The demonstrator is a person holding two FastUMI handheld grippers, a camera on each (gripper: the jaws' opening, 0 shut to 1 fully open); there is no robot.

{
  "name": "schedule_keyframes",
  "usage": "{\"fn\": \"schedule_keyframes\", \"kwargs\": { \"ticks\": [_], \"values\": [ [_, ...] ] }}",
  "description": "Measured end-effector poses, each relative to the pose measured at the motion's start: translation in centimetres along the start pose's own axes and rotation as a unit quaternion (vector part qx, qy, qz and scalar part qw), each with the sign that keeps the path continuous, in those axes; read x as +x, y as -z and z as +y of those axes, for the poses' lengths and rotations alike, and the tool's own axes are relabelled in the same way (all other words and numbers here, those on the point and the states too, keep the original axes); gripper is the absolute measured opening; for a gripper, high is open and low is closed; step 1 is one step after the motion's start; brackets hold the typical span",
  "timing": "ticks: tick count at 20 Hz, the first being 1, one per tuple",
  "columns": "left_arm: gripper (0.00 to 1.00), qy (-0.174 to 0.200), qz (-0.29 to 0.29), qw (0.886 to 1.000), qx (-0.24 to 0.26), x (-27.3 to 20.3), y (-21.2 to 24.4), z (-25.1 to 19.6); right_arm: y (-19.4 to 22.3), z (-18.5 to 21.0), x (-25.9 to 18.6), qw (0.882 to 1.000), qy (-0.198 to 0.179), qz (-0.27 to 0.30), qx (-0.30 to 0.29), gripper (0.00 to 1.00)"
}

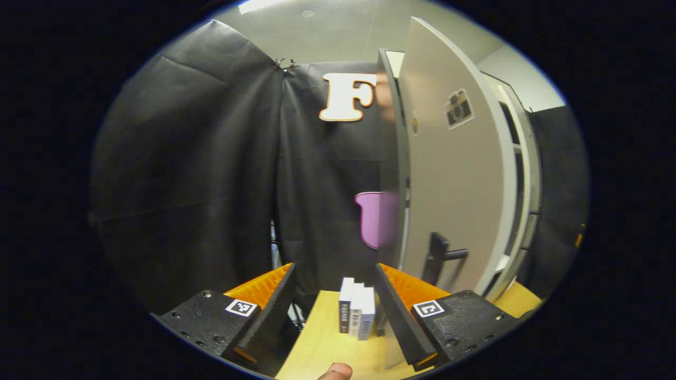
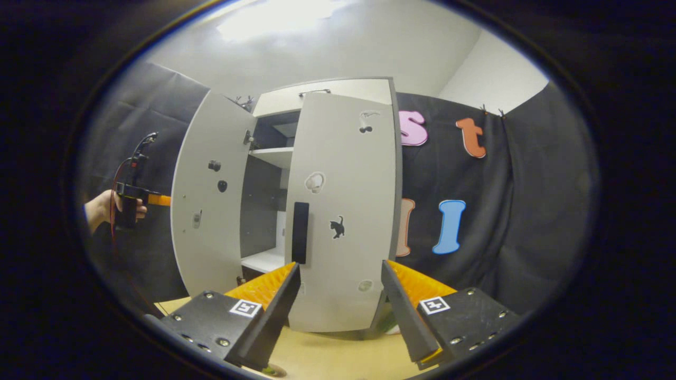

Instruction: Grasp the bottle in the cabinet with the left hand and place it on the coaster, then close the right door with the right hand and the left door with the left hand.

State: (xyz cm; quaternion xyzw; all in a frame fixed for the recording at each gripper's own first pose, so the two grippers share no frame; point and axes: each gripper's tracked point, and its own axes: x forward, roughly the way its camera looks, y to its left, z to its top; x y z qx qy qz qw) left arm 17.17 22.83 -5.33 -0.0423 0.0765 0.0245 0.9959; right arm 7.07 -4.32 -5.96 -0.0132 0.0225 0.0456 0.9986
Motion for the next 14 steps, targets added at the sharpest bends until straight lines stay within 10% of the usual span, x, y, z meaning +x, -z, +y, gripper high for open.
{"fn": "schedule_keyframes", "kwargs": {
  "ticks": [14],
  "values": [
    [0.86, 0.02, 0.001, 1.0, 0.001, -1.3, -0.1, -9.6, -0.7, -2.7, -7.6, 1.0, 0.004, -0.022, 0.02, 0.93]
  ]
}}
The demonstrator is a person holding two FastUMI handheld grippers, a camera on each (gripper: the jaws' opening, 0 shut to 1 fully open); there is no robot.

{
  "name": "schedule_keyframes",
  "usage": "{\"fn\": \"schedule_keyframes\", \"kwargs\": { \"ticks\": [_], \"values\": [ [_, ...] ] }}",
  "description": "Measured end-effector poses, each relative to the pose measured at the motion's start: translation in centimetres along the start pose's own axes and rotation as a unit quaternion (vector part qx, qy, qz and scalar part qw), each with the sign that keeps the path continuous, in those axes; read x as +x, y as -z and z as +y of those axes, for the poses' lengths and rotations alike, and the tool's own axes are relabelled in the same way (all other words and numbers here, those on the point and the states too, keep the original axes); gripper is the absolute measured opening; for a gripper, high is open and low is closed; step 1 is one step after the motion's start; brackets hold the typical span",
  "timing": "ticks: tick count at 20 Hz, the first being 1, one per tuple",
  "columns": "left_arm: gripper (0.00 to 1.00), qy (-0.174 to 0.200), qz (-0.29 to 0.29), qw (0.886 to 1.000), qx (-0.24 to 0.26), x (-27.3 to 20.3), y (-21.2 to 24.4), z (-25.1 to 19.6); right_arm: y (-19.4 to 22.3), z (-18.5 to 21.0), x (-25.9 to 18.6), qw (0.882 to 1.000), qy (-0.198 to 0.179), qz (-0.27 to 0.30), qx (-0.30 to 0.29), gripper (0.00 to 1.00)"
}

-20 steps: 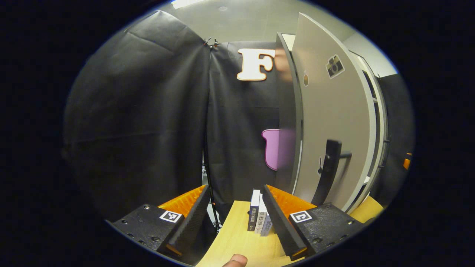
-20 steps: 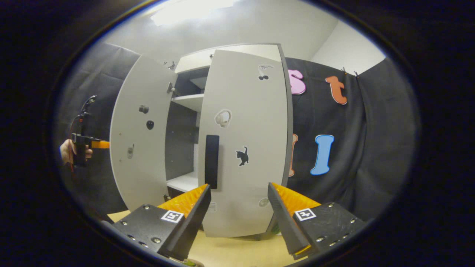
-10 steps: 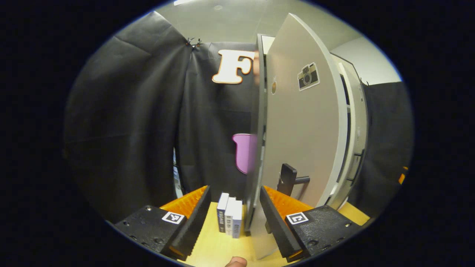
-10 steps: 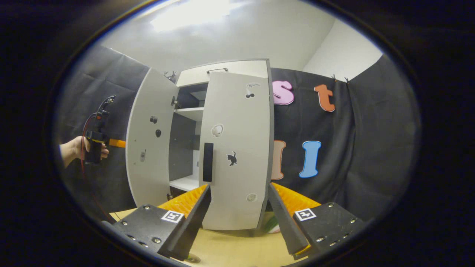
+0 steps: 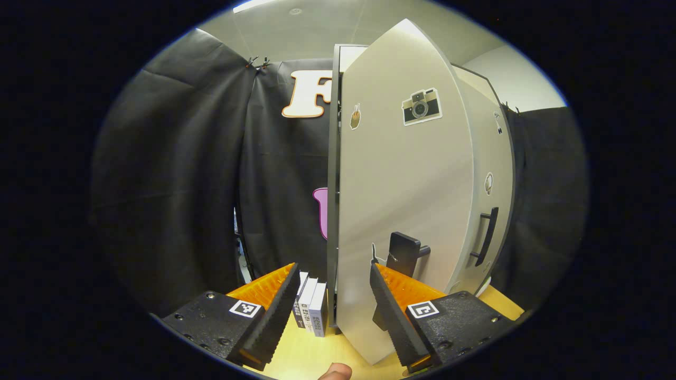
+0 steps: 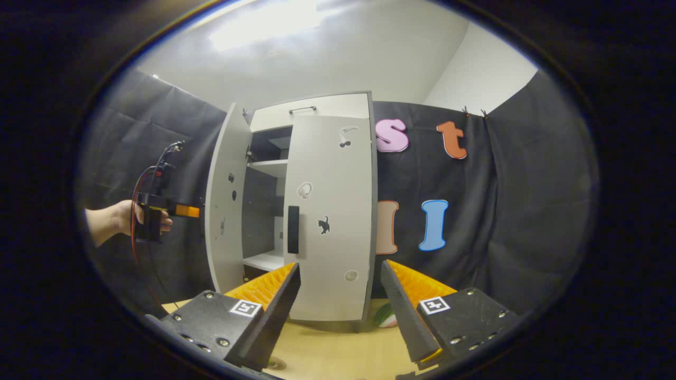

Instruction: Grasp the bottle in the cabinet with the left hand and place it on the coaster, then close the right door with the right hand and the left door with the left hand.

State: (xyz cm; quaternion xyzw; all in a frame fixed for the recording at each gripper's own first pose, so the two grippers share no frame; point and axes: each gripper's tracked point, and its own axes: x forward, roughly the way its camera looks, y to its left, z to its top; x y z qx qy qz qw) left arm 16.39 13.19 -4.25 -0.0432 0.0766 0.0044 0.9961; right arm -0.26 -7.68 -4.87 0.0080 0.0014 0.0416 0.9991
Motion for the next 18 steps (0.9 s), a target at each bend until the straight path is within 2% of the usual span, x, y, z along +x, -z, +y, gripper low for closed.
{"fn": "schedule_keyframes", "kwargs": {
  "ticks": [2, 5, 6, 8, 11, 13, 15, 18],
  "values": [
    [0.86, -0.014, 0.002, 1.0, 0.006, -0.1, 0.0, 0.0, -0.4, -0.3, -0.5, 1.0, -0.003, -0.002, -0.004, 0.9],
    [0.86, -0.029, -0.006, 1.0, 0.01, 0.0, -0.1, 0.2, 0.2, -1.1, -1.3, 1.0, -0.002, 0.002, -0.007, 0.9],
    [0.86, -0.029, -0.006, 1.0, 0.004, -0.1, 0.2, 0.0, 0.4, -1.4, -1.5, 1.0, 0.002, 0.006, -0.006, 0.93],
    [0.86, -0.022, 0.002, 1.0, 0.001, 0.0, 0.6, -0.5, 0.8, -1.6, -1.4, 1.0, 0.007, 0.012, -0.006, 0.9],
    [0.86, -0.008, 0.016, 1.0, -0.001, 0.3, 1.2, -1.5, 1.0, -1.2, -1.0, 1.0, 0.008, 0.015, -0.008, 0.93],
    [0.86, 0.002, 0.015, 1.0, -0.001, 0.6, 1.0, -2.5, 1.3, -0.7, -0.5, 1.0, 0.007, 0.018, -0.009, 0.9],
    [0.86, 0.007, 0.014, 1.0, -0.002, 1.0, 1.1, -3.1, 1.8, -0.8, -0.1, 0.999, 0.016, 0.03, -0.013, 0.93],
    [0.87, 0.027, 0.012, 1.0, -0.002, 1.1, 1.2, -4.3, 1.4, -0.1, 0.5, 0.999, 0.019, 0.034, -0.018, 0.9]
  ]
}}
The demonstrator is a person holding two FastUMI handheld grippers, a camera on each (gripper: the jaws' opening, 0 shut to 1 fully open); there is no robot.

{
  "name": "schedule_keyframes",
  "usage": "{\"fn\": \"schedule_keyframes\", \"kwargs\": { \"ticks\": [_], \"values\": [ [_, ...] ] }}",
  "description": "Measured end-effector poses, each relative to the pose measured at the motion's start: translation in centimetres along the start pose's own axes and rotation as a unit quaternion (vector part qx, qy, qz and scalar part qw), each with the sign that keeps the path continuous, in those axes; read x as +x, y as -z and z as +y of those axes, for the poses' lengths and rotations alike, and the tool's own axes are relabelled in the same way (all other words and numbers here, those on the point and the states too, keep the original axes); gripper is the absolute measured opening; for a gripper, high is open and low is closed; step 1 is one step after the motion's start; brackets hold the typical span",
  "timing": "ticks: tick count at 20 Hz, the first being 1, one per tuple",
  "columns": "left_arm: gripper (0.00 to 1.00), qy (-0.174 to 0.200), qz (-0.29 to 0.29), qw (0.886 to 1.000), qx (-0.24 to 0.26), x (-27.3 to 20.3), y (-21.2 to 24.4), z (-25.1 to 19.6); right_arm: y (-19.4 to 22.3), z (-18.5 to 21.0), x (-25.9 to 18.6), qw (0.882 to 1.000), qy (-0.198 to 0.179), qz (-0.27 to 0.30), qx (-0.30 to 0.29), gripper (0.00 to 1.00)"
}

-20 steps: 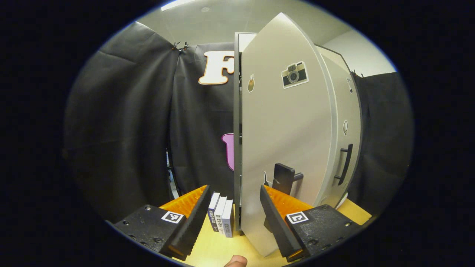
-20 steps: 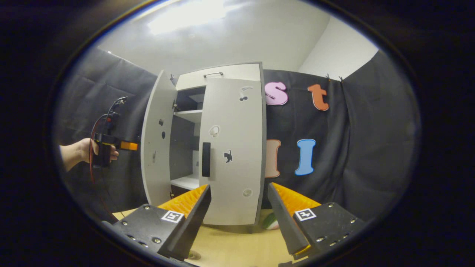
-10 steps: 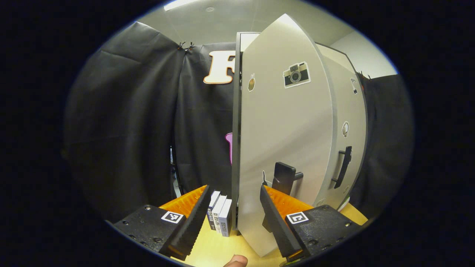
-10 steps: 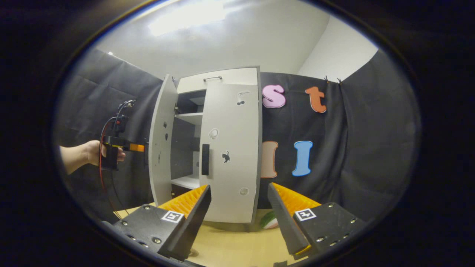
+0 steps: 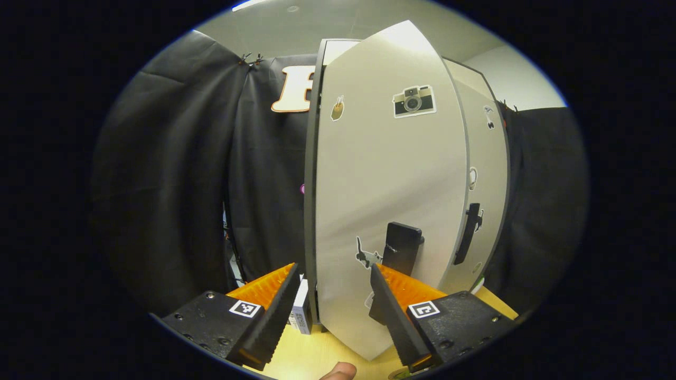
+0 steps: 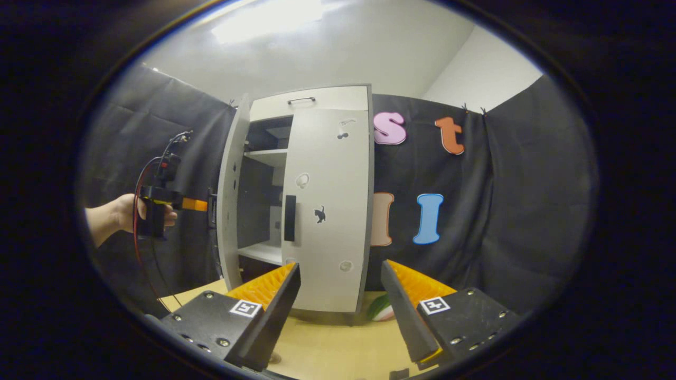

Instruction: Grasp the bottle in the cabinet with the left hand and place it on the coaster, then close the right door with the right hand and the left door with the left hand.

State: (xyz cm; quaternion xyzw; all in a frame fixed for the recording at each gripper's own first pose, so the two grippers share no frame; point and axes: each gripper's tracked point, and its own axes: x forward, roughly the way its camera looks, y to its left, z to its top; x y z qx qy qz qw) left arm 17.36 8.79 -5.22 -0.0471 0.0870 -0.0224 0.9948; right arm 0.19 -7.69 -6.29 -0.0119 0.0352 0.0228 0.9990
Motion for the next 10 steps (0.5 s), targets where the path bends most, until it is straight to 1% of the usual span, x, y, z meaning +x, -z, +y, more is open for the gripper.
{"fn": "schedule_keyframes", "kwargs": {
  "ticks": [1, 2, 3, 4, 5, 6, 7, 10],
  "values": [
    [0.89, 0.009, 0.002, 1.0, -0.001, 0.0, 0.2, -0.5, -0.2, 0.2, 0.1, 1.0, 0.001, -0.001, -0.002, 0.93],
    [0.89, 0.016, 0.003, 1.0, -0.001, -0.2, 0.4, -0.9, -0.3, 0.5, 0.2, 1.0, 0.002, -0.001, -0.003, 0.93],
    [0.89, 0.017, 0.0, 1.0, 0.0, -0.5, 0.2, -1.0, -0.5, 0.7, 0.2, 1.0, 0.004, -0.001, -0.004, 0.93],
    [0.89, 0.01, -0.01, 1.0, 0.0, -0.8, -0.2, -0.9, -0.5, 0.9, 0.1, 1.0, 0.006, 0.0, -0.004, 0.93],
    [0.86, 0.001, -0.019, 1.0, 0.002, -1.2, -0.6, -0.8, -0.5, 1.1, 0.0, 1.0, 0.007, 0.001, -0.004, 0.93],
    [0.9, 0.002, -0.028, 1.0, 0.007, -1.7, -0.9, -1.1, -0.6, 1.0, 0.1, 1.0, 0.008, 0.0, -0.004, 0.93],
    [0.9, 0.004, -0.038, 0.999, 0.011, -2.1, -1.3, -1.6, -0.7, 1.0, 0.1, 1.0, 0.008, -0.001, -0.004, 0.93],
    [0.9, 0.012, -0.041, 0.999, 0.014, -3.9, -1.6, -2.9, -1.0, 1.5, 0.4, 1.0, 0.002, -0.007, -0.002, 0.93]
  ]
}}
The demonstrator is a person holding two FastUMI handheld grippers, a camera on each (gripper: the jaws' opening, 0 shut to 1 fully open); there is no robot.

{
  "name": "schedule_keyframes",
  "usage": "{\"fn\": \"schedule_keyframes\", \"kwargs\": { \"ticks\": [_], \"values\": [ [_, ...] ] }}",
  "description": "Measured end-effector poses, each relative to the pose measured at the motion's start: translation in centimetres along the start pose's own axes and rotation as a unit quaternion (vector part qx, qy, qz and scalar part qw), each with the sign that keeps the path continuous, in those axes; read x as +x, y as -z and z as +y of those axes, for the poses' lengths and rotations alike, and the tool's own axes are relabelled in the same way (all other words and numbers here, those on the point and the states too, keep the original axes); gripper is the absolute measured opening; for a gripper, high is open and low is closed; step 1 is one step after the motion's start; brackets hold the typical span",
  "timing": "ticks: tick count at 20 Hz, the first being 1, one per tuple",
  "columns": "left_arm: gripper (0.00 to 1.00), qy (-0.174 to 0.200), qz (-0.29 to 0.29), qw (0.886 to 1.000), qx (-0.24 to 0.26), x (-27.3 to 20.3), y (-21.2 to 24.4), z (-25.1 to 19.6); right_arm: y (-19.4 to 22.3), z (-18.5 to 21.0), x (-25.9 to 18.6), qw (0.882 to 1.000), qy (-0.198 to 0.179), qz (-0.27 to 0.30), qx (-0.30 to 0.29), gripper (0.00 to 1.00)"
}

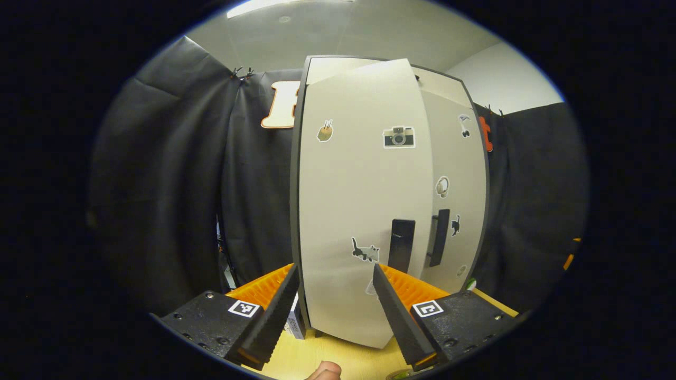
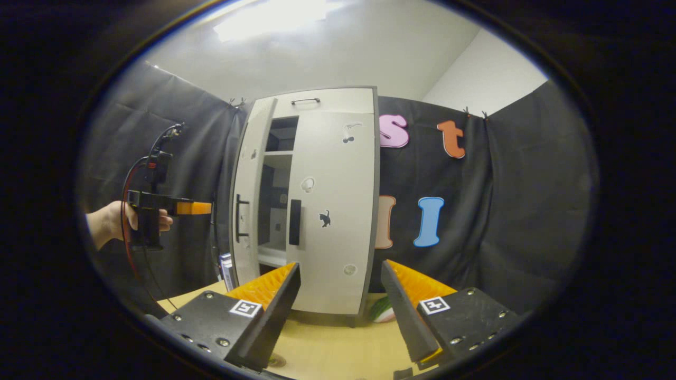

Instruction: Grasp the bottle in the cabinet with the left hand and place it on the coaster, then close the right door with the right hand and the left door with the left hand.

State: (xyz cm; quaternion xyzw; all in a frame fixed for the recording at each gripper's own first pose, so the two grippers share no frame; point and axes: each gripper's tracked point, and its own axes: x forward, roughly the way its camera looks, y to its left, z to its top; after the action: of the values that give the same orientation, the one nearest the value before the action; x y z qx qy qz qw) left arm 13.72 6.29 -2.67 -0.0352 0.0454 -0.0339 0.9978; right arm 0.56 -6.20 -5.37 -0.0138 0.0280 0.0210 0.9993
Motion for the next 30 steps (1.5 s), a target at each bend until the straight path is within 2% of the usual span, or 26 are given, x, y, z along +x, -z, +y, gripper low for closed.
{"fn": "schedule_keyframes", "kwargs": {
  "ticks": [2, 6, 8, 9, 11, 15, 16, 17, 19, 27, 30],
  "values": [
    [0.87, 0.004, -0.009, 1.0, -0.003, -1.2, -1.1, -0.7, -0.4, 0.9, 0.3, 1.0, -0.009, -0.007, 0.001, 0.93],
    [0.89, 0.016, -0.018, 1.0, -0.002, -4.1, -2.3, -2.0, -1.4, 2.9, 0.6, 1.0, -0.023, -0.013, -0.005, 0.93],
    [0.87, 0.02, -0.015, 1.0, -0.003, -5.1, -2.3, -2.3, -1.5, 3.7, 0.6, 1.0, -0.021, -0.01, -0.007, 0.9],
    [0.9, 0.026, -0.014, 1.0, -0.009, -5.6, -2.1, -2.7, -1.6, 3.9, 0.6, 1.0, -0.018, -0.011, -0.006, 0.93],
    [0.89, 0.042, -0.012, 0.999, -0.023, -6.4, -2.0, -3.3, -1.9, 4.6, 0.5, 1.0, -0.02, -0.017, 0.003, 0.9],
    [0.9, 0.035, -0.013, 0.999, -0.024, -7.5, -1.2, -2.0, -2.8, 6.1, 0.7, 0.999, -0.036, -0.028, 0.015, 0.93],
    [0.9, 0.033, -0.009, 0.999, -0.026, -7.7, -0.8, -1.7, -2.7, 6.2, 0.7, 0.999, -0.037, -0.027, 0.01, 0.9],
    [0.9, 0.035, -0.004, 0.999, -0.028, -7.9, -0.5, -1.7, -2.6, 6.3, 0.9, 0.999, -0.036, -0.025, 0.001, 0.93],
    [0.9, 0.027, -0.004, 0.999, -0.028, -8.1, -0.2, -1.0, -2.3, 6.5, 1.0, 0.999, -0.033, -0.022, -0.012, 0.9],
    [0.9, 0.046, -0.008, 0.999, -0.023, -7.4, 0.3, -2.1, -2.2, 9.3, 1.8, 0.998, -0.059, -0.018, -0.01, 0.9],
    [0.9, 0.049, -0.004, 0.999, -0.024, -6.9, 0.6, -2.3, -2.0, 8.9, 2.1, 0.998, -0.054, -0.015, -0.01, 0.93]
  ]
}}
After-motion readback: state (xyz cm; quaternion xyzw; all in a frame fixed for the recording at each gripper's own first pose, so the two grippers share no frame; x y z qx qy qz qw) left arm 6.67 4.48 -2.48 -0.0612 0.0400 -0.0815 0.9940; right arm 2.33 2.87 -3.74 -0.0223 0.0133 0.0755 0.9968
